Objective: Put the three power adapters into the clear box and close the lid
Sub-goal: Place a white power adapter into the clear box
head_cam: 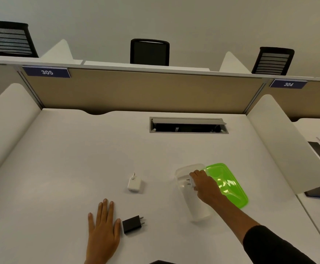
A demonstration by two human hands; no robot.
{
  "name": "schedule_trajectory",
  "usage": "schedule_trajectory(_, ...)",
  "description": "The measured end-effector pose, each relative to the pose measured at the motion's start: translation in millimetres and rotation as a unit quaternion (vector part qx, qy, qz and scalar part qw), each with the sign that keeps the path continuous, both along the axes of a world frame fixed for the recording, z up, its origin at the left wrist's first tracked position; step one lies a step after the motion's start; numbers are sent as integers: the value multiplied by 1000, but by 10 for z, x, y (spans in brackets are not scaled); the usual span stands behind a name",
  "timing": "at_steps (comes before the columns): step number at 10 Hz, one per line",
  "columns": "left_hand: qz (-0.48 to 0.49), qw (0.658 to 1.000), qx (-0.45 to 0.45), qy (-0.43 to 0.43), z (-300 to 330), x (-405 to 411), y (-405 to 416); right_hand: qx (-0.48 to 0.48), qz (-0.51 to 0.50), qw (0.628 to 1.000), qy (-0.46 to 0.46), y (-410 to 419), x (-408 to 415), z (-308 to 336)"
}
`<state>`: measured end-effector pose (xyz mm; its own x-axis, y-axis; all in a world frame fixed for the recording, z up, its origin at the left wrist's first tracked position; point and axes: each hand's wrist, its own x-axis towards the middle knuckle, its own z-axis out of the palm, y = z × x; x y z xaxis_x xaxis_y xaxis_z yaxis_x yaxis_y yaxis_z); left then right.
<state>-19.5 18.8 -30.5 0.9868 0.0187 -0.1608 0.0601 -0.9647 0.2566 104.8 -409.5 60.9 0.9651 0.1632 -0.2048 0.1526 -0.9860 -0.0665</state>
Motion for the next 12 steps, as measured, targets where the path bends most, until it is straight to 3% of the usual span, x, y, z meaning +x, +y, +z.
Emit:
schedule_trajectory(3,3,1000,-2,0,-21,19,9,-23,27,999,10,37,85,-45)
schedule_trajectory(7,1,1000,-4,-4,-12,14,10,20,40,999,22,12,75,-30)
schedule_trajectory(10,4,1000,0,-12,19,-4,-3,94,45,982,-156,269,-44,524)
schedule_trajectory(11,5,1000,3,-15,38,-7,-8,130,96,965,-207,562,-72,675)
schedule_trajectory(12,2,1000,9,-14,31,-13,-5,146,171,956,-190,938,-144,706)
